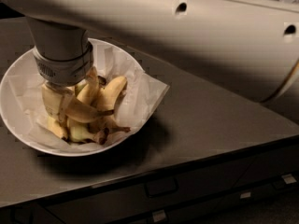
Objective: Pick banana from white bowl
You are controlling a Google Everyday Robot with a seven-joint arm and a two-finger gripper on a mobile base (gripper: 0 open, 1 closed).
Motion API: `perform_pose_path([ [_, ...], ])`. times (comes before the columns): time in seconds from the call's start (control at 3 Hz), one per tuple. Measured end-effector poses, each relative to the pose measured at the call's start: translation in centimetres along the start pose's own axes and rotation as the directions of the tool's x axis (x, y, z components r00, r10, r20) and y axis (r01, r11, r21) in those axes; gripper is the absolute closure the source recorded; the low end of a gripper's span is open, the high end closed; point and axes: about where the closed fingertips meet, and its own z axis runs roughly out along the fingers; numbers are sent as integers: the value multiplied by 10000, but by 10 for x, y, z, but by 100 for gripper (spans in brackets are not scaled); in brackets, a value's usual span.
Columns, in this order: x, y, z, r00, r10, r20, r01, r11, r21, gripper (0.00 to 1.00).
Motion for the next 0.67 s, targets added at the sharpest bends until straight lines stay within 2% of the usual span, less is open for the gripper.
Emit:
perform_pose_path([
  [0.33,1,0,1,9999,127,-38,-127,9998,141,40],
  [0.67,0,0,0,9998,199,-53,-197,9994,279,59],
])
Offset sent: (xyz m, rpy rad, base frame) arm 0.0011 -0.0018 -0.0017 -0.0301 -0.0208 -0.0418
